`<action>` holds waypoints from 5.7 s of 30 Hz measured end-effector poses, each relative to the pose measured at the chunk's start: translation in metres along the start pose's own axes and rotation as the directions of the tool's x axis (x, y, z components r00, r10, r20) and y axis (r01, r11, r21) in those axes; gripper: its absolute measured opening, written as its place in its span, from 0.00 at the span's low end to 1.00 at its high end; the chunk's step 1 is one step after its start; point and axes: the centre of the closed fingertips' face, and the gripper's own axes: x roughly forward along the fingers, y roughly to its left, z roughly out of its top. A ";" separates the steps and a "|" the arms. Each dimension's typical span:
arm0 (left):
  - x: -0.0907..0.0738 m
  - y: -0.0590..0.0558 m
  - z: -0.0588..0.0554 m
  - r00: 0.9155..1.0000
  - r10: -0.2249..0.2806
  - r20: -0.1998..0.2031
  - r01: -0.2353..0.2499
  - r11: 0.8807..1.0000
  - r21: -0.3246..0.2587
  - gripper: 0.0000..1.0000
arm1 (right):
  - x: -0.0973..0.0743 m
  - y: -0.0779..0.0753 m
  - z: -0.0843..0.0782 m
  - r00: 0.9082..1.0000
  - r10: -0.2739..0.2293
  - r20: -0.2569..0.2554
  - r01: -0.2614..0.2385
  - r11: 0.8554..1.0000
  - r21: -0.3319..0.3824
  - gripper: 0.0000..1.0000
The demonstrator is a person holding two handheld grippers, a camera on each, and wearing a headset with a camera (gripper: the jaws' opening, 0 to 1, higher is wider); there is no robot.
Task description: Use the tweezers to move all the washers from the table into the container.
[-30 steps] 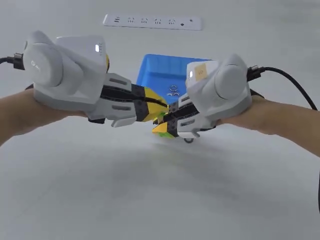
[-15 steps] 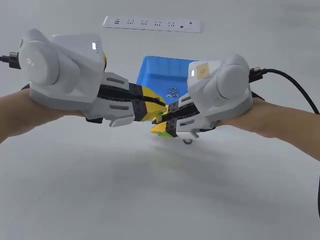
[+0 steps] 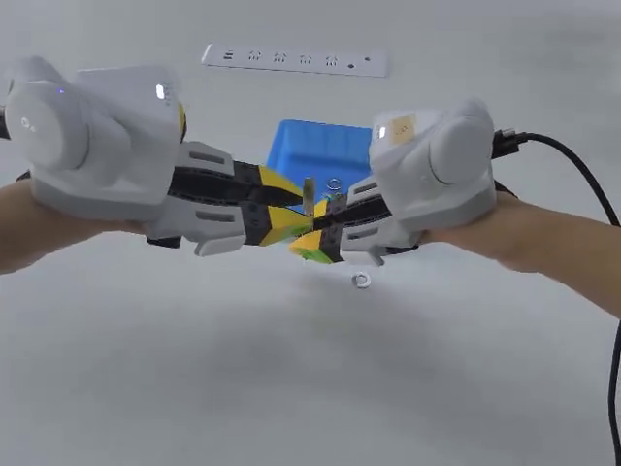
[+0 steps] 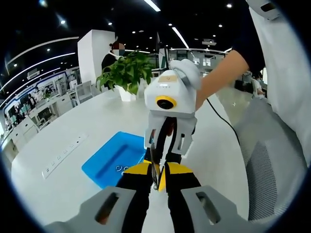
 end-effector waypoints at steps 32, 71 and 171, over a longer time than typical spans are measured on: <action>-0.030 0.002 0.003 0.992 0.095 0.088 -0.084 0.990 -0.116 0.21 | -0.059 -0.069 0.045 0.987 -0.156 0.027 0.157 0.986 -0.058 0.09; -0.056 0.012 -0.033 0.972 0.231 0.034 -0.213 0.938 -0.273 0.74 | -0.013 -0.093 -0.032 0.983 -0.159 -0.091 0.156 0.987 -0.038 0.10; 0.036 0.074 0.057 0.991 -0.017 0.134 0.012 0.999 0.033 0.06 | -0.039 -0.084 0.005 0.990 -0.132 -0.050 0.126 0.986 -0.105 0.44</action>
